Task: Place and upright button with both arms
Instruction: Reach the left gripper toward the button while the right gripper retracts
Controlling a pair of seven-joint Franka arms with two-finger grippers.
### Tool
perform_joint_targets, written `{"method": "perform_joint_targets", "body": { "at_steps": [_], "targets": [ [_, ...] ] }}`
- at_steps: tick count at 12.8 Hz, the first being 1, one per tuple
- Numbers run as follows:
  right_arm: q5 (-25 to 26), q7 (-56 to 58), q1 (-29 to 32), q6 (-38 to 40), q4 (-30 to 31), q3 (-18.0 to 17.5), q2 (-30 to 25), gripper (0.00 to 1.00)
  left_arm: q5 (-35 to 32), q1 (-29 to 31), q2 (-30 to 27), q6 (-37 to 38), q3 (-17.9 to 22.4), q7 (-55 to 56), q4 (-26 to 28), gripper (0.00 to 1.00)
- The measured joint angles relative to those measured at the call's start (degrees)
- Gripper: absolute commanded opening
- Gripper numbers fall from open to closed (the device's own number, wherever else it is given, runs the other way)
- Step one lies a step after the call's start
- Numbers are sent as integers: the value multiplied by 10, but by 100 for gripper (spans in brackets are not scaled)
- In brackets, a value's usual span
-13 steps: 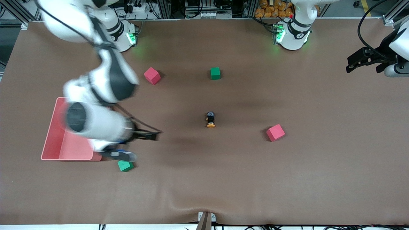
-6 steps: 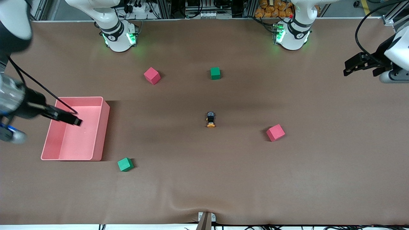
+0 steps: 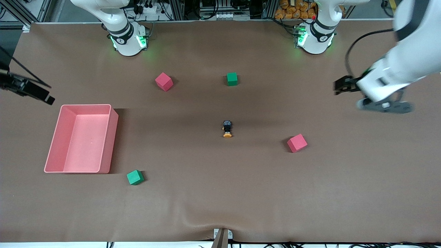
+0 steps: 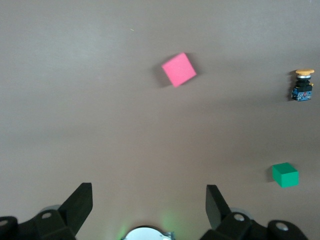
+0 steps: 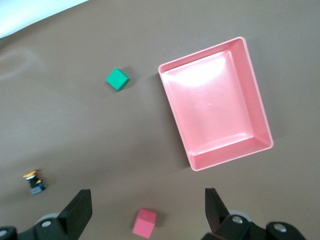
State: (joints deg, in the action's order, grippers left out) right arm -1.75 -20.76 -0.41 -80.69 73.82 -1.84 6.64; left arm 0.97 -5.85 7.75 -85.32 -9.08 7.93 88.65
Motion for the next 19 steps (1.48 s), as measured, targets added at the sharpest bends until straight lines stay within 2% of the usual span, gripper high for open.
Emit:
{"method": "perform_joint_targets", "body": {
  "at_steps": [4, 8, 10, 13, 15, 19],
  "targets": [
    [10, 3, -10, -30, 100, 0, -69, 100, 12, -44, 95, -13, -5, 54, -36, 100],
    [10, 51, -9, -81, 168, 5, -108, 100, 22, -129, 181, -55, -8, 164, -94, 100],
    [11, 57, -9, -84, 171, 7, -112, 100, 46, -154, 217, -87, -8, 210, -99, 100],
    [12, 89, -8, -85, 171, 14, -112, 100, 51, -186, 266, -173, -9, 281, -103, 100],
    [12, 105, -7, -78, 171, 28, -112, 100, 51, -201, 299, -227, -9, 297, -104, 100],
    [12, 112, -9, -76, 170, 31, -112, 100, 57, -218, 348, -290, -10, 307, -107, 100]
  ]
}}
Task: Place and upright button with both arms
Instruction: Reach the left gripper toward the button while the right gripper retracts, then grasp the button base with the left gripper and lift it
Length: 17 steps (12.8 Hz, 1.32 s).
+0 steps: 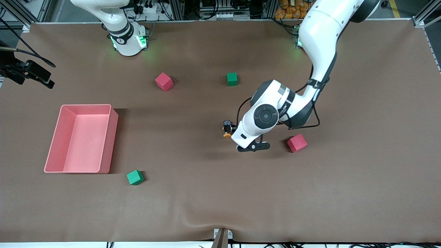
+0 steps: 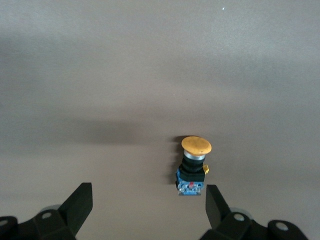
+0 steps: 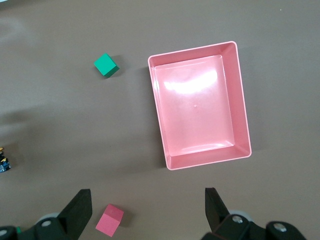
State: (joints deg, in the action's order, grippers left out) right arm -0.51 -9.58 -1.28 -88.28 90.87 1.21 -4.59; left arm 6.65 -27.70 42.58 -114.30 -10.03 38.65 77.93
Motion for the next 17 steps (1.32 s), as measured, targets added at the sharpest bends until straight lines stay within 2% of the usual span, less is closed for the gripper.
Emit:
{"method": "perform_joint_targets", "body": {
  "at_steps": [4, 10, 12, 15, 17],
  "targets": [
    [0, 2, 0, 0, -1, 0, 0, 100, 38, -19, 31, -40, -2, 0, -1, 100],
    [0, 2, 1, 4, -1, 1, 0, 100, 39, -33, 67, -46, -2, 0, -2, 100],
    [0, 2, 1, 7, -1, 1, 0, 100, 39, -35, 76, -46, -2, -1, -3, 86],
    [0, 2, 1, 9, -1, 2, 0, 100, 53, -39, 79, -46, -2, -12, -3, 87],
    [0, 2, 1, 14, -1, 2, 0, 100, 62, -39, 81, -46, -2, -17, -4, 82]
  ]
}}
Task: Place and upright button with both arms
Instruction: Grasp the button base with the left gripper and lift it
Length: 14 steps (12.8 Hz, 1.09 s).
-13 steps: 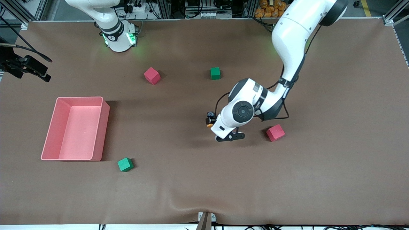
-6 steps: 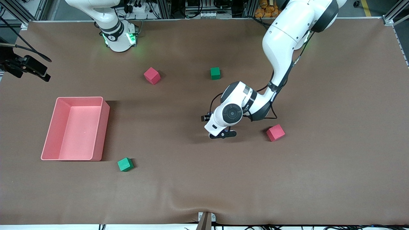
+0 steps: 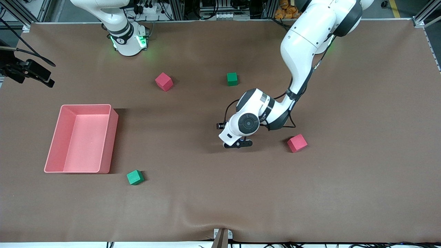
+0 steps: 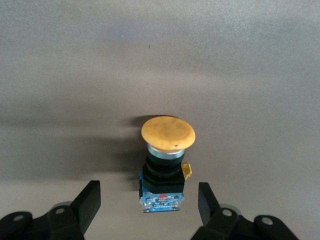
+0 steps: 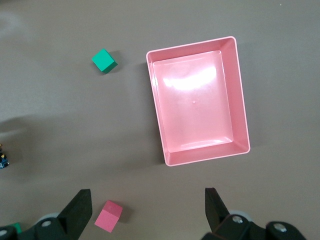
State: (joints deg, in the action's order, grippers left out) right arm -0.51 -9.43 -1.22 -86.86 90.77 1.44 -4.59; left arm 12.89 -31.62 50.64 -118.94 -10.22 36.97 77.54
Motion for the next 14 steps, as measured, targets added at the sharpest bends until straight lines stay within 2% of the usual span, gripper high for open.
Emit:
{"method": "perform_joint_targets", "body": {
  "at_steps": [4, 5, 6, 8, 9, 11, 12, 14],
  "targets": [
    [0, 0, 0, 10, 0, 2, 0, 100, 22, 0, 7, 0, 0, -18, 0, 74],
    [0, 0, 0, 11, 0, 2, 0, 100, 23, 0, 7, 0, 0, -21, 0, 62],
    [0, 0, 0, 11, 0, 2, 0, 100, 23, 0, 7, 0, 0, -21, 0, 59],
    [0, 0, 0, 12, 0, 2, 0, 100, 23, 0, 7, 0, 0, -24, 0, 58],
    [0, 0, 0, 12, 0, 3, 0, 100, 23, 0, 7, 0, -1, -25, 0, 53],
    [0, 0, 0, 12, 0, 3, 0, 100, 23, 0, 7, 1, -1, -33, 0, 12],
    [0, 0, 0, 12, 0, 3, 0, 100, 23, 0, 7, 1, -1, -36, -1, 0],
    [0, 0, 0, 12, 0, 3, 0, 100, 23, 0, 7, 2, -1, -38, -4, 0]
  ]
}}
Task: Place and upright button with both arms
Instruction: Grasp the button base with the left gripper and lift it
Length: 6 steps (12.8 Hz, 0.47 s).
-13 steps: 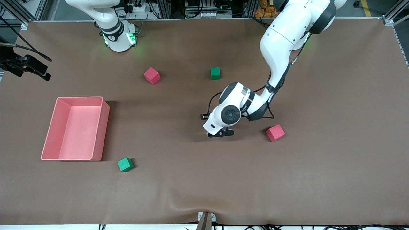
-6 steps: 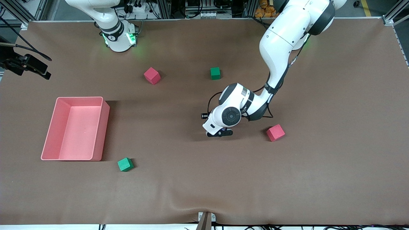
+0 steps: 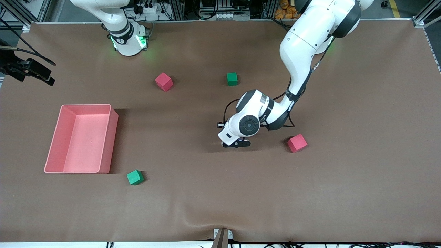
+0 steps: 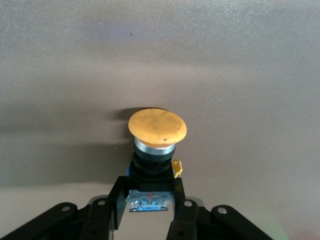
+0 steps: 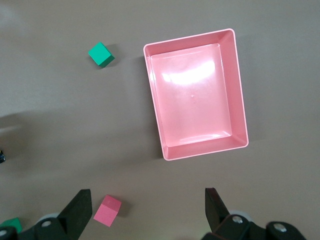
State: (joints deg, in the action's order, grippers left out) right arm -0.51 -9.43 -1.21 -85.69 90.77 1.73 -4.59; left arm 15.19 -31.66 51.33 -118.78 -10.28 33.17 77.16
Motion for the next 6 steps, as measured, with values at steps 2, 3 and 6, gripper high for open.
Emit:
{"method": "perform_joint_targets", "body": {
  "at_steps": [2, 3, 6],
  "targets": [
    [0, 0, 0, 0, 0, 0, 0, 100, 2, 0, 0, 0, 0, 4, -4, 0],
    [0, 0, 0, 0, 0, 0, 0, 100, 3, 0, -2, -1, 0, 16, -8, 0],
    [0, 0, 0, 0, 0, 2, 0, 100, 4, 0, -24, 0, -1, 68, -20, 0]
  ]
}}
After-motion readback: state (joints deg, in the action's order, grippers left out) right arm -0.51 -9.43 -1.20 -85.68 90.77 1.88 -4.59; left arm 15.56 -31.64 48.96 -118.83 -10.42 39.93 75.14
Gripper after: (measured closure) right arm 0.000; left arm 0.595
